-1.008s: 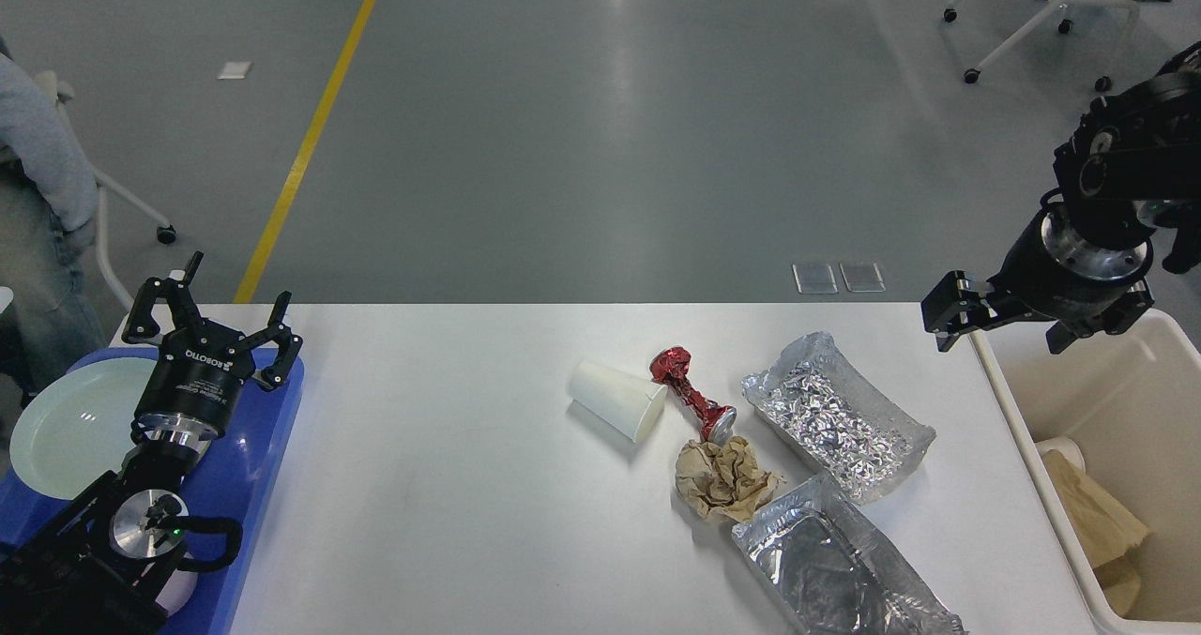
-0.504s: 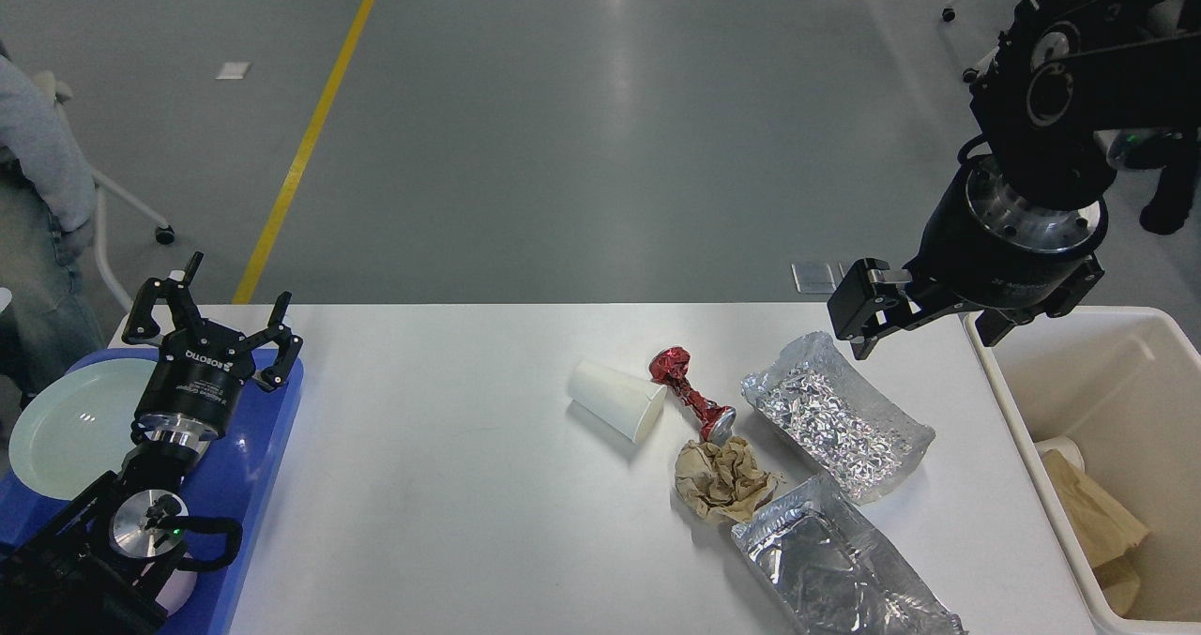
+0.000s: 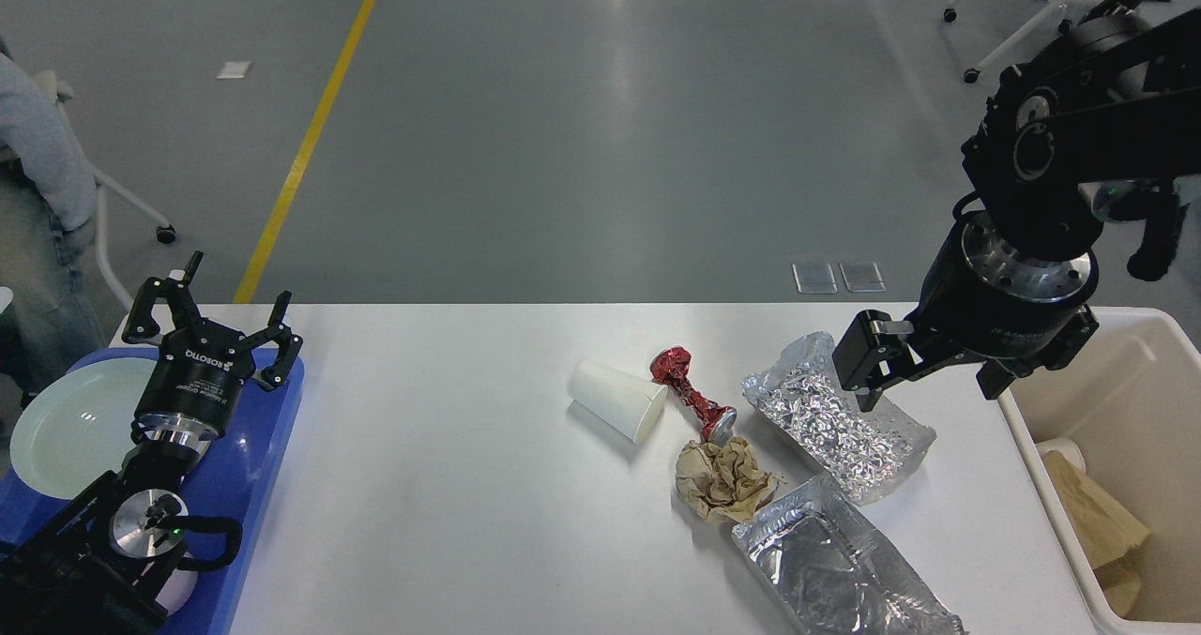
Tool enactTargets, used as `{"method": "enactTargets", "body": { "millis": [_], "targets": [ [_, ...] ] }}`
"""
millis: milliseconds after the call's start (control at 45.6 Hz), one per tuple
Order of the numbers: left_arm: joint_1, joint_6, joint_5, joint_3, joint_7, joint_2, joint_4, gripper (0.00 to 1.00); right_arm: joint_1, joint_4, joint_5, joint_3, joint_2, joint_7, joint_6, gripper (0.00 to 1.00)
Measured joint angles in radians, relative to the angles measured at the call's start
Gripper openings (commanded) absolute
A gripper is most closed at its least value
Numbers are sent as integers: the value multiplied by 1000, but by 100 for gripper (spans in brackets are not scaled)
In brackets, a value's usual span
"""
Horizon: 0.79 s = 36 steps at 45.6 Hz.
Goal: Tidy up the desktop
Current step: 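Move the right gripper back to the flat foil sheet and lower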
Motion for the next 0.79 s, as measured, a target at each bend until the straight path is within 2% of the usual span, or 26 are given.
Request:
{"method": "enactTargets", "body": {
  "millis": [110, 197, 329, 395, 482, 614, 789],
  "targets": [
    [0, 0, 0, 0, 0, 0, 0, 96, -33, 21, -47, 20, -9, 0, -27, 95],
    [0, 0, 0, 0, 0, 0, 0, 96, -74, 33, -95, 52, -28, 2, -72, 90],
    [0, 0, 0, 0, 0, 0, 0, 96, -121, 34, -151, 64, -33, 5, -120, 90],
    [0, 0, 0, 0, 0, 0, 0, 96, -159, 35, -205, 70, -36, 9, -139, 86],
    [0, 1, 0, 0, 0, 0, 0, 96, -231, 35, -291, 72, -41, 17, -184, 86],
    [0, 1, 0, 0, 0, 0, 0, 96, -389, 35, -447, 71, -57, 30, -325, 86],
    [1, 1, 0, 0, 0, 0, 0, 96, -646, 2, -679, 59, -75, 21, -536, 88]
  ]
}}
